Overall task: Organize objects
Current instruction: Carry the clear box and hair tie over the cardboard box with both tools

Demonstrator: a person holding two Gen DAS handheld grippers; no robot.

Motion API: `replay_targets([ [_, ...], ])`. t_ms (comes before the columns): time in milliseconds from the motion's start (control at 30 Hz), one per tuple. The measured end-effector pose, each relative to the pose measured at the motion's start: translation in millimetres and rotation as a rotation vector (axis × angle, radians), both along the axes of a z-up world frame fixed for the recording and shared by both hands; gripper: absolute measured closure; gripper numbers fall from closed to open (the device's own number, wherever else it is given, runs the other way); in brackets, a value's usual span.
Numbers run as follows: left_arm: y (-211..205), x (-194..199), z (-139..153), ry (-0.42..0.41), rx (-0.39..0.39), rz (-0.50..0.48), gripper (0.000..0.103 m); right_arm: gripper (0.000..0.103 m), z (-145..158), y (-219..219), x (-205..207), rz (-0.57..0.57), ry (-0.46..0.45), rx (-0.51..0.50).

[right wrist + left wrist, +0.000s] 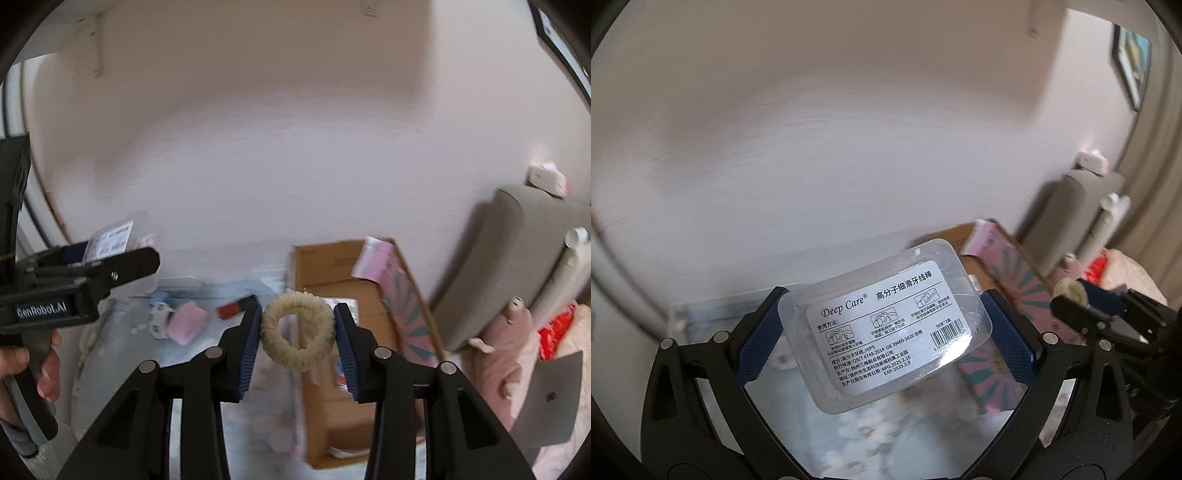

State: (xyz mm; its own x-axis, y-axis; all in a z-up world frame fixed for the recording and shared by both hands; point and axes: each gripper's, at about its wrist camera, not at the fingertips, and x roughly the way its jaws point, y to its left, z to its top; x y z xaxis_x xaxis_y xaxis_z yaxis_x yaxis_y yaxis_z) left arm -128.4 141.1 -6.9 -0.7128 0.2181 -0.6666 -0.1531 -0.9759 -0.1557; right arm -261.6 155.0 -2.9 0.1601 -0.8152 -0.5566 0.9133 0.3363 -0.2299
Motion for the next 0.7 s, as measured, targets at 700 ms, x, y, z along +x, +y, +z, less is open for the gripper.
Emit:
replay_targets([
  [700,179,-123,-63,-0.188,-0.093,-0.344,0.003,0.066,-35,-66,-69,-0.081,0.105,0.183],
])
